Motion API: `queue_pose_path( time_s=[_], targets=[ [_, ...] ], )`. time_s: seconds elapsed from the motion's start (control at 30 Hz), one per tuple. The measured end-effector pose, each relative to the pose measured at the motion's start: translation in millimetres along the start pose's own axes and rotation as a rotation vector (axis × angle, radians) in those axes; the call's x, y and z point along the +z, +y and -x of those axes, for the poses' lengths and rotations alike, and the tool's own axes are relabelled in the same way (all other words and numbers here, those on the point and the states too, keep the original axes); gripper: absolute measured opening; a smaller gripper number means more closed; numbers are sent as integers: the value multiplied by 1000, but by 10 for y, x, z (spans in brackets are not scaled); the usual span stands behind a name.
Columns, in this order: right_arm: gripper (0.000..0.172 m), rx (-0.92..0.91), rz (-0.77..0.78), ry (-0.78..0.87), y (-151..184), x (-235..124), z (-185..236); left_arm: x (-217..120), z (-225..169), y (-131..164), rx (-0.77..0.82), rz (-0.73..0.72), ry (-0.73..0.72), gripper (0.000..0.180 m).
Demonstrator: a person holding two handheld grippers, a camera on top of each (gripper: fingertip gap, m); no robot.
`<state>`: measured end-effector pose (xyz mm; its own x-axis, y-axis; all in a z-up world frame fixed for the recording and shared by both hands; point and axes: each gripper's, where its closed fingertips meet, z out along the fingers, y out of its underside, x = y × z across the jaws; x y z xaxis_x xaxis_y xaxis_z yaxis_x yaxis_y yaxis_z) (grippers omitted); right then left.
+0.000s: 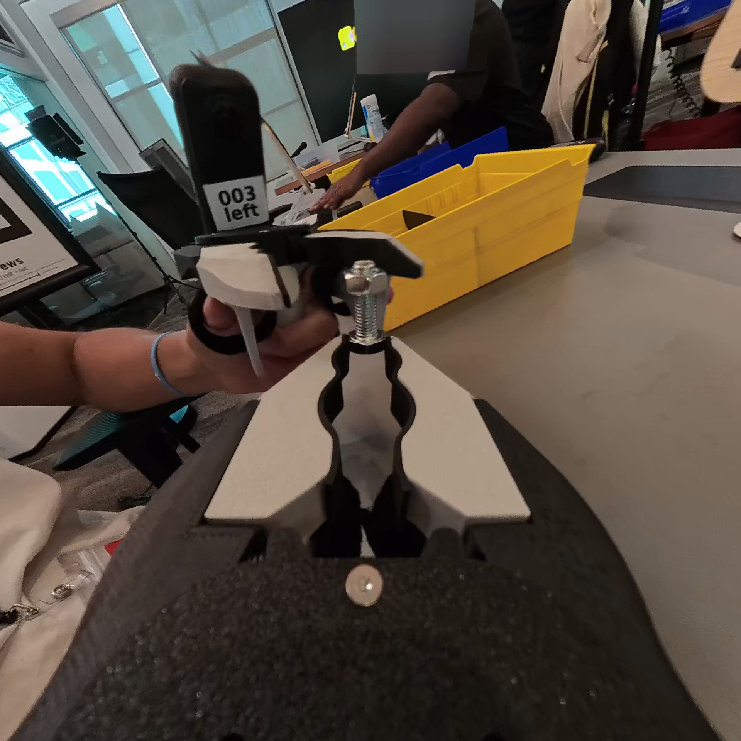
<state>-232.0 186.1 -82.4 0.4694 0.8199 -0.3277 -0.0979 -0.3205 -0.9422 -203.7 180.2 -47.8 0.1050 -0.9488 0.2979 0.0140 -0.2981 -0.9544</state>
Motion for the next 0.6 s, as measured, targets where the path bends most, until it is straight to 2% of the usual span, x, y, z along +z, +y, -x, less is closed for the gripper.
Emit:
queue_pose_path(
  time_s=[0.1, 0.23, 0.33, 0.5, 0.6],
  targets=[
    [17, 7, 2, 16, -4, -25, -62, -45, 7, -16, -7, -15, -5, 52],
    [17, 1, 7, 8, 10, -1, -32, 88, -77, 53, 27, 28, 19, 57],
    [17, -5, 6, -2, 5, 22, 22, 120, -86, 50, 20, 40, 47, 53],
    [17, 2, 5, 18, 1, -19, -52, -55, 41, -25, 31, 10, -1, 51],
    [17, 8, 3, 28, -10, -50, -99, -88, 40, -21, 39, 35, 30, 47]
  ],
)
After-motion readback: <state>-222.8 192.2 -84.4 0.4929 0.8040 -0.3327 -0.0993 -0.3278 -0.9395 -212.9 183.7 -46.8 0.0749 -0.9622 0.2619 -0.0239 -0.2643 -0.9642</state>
